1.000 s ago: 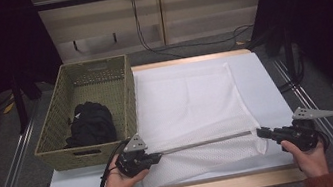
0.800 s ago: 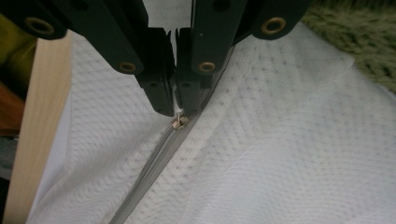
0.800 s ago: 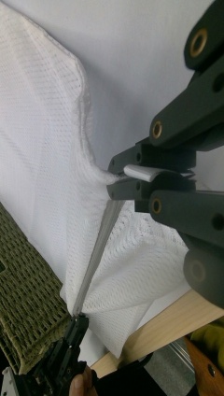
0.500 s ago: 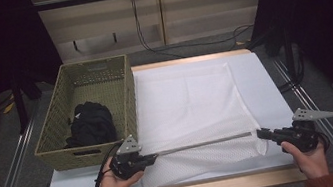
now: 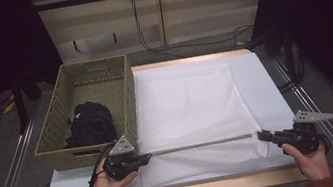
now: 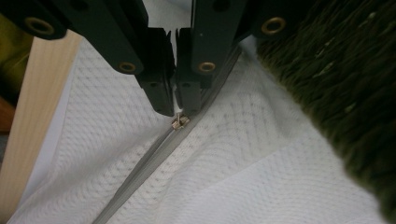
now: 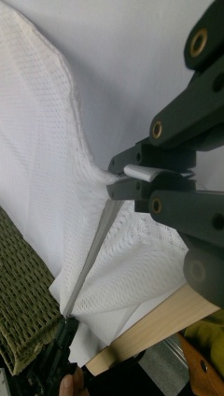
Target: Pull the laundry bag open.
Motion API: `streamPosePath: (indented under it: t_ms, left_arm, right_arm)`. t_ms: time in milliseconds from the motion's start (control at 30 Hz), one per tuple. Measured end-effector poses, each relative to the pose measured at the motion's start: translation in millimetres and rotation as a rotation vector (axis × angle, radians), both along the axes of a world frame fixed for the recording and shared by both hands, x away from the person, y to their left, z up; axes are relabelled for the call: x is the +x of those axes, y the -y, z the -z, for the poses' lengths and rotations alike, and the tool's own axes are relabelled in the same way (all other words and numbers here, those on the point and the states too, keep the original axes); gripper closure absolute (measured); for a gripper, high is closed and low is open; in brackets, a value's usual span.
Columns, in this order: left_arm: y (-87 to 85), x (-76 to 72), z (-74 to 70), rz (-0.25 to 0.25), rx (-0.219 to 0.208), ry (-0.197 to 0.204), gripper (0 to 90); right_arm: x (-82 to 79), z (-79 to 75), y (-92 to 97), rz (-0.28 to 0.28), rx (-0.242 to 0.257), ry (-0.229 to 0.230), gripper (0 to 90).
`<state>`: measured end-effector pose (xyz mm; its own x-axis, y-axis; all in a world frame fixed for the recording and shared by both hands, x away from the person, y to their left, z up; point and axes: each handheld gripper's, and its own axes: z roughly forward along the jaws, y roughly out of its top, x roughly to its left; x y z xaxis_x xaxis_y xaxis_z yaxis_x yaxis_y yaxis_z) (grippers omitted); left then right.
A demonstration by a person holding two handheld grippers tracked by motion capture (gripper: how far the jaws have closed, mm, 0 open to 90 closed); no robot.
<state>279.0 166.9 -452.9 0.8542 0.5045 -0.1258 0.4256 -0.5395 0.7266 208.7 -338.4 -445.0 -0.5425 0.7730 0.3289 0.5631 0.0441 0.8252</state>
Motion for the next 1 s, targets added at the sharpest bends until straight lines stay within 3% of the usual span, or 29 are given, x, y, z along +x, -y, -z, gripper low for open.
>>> streamPosePath:
  t_ms: [433, 1000]
  left_arm:
    - [-11.7, -2.0, -0.3, -0.014, -0.008, -0.016, 86.6]
    - [-13.5, -4.3, 0.6, -0.012, 0.004, -0.019, 86.6]
  right_arm:
    - [-0.3, 0.1, 0.9, 0.003, -0.003, 0.0, 87.5]
    - [-1.0, 1.0, 3.6, 0.015, -0.008, 0.008, 87.5]
